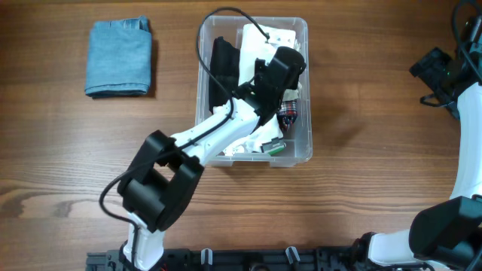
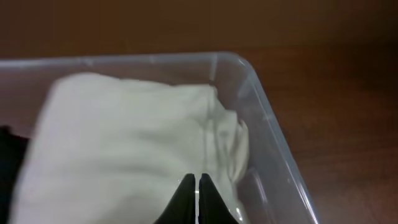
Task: Pack container
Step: 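Press the cream cloth flat in the bin with the left gripper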
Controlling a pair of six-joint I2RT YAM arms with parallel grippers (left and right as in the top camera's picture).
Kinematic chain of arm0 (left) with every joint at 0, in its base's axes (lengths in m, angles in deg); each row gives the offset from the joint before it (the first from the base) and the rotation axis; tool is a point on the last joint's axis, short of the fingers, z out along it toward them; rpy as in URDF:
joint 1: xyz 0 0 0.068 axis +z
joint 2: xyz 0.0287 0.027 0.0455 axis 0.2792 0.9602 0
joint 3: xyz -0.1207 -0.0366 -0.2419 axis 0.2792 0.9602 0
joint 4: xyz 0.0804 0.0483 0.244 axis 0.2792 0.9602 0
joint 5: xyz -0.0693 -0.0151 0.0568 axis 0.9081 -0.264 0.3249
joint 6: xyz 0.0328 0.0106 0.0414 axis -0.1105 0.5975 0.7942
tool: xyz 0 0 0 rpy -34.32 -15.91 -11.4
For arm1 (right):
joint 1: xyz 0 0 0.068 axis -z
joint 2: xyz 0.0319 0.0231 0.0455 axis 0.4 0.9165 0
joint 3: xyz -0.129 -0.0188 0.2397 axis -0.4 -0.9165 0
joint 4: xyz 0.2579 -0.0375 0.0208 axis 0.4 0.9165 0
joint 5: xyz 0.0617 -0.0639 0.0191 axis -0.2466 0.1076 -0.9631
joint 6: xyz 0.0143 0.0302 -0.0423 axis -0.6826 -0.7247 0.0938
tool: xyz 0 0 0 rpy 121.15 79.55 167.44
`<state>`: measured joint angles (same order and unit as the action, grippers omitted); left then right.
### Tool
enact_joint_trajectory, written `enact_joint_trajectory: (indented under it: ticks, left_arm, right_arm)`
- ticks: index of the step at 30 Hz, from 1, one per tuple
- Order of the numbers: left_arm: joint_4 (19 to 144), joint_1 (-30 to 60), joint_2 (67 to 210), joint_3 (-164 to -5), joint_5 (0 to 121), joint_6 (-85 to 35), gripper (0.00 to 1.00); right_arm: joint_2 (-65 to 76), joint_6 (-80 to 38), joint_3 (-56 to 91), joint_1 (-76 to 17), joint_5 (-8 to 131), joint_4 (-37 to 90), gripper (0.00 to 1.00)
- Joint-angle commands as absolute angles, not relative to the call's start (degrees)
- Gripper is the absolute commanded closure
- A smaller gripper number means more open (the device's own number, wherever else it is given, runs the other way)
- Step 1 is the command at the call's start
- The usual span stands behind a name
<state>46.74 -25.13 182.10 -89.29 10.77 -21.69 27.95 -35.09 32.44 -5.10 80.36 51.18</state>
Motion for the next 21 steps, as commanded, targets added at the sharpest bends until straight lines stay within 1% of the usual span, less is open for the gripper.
enact_joint_trajectory:
  ticks: [1, 5, 7, 10, 14, 16, 19, 21]
  left_arm:
    - [49.0, -23.3, 177.9, -89.0, 5.8, -19.4, 0.96]
    - [56.2, -21.5, 179.9, -89.0, 6.7, -24.2, 0.96]
    - [57.8, -20.8, 182.1, -89.0, 9.9, -25.9, 0.96]
    - [57.7, -20.6, 185.2, -89.0, 13.4, -25.9, 0.96]
    - [57.4, -20.6, 188.2, -89.0, 13.4, -25.9, 0.96]
    - [56.4, -20.6, 188.2, -89.0, 13.3, -25.6, 0.95]
    - [51.3, -20.6, 186.5, -89.0, 10.7, -25.1, 0.94]
    - [46.6, -20.6, 184.9, -89.0, 9.1, -21.4, 0.95]
  right_arm:
    - [28.2, -35.9, 32.4, -5.1, 80.7, 51.0, 0.00]
    - [28.2, -35.9, 32.4, -5.1, 80.7, 51.0, 0.00]
    - [28.2, -35.9, 32.4, -5.1, 80.7, 51.0, 0.00]
    - [28.2, -35.9, 32.4, -5.1, 80.7, 51.0, 0.00]
    - [28.2, -35.9, 32.4, -5.1, 80.7, 51.0, 0.00]
    - [28.2, -35.9, 32.4, -5.1, 80.7, 51.0, 0.00]
    - [28.2, -35.9, 32.4, -5.1, 80.7, 51.0, 0.00]
    - [28.2, -35.8, 32.4, -5.1, 80.7, 51.0, 0.00]
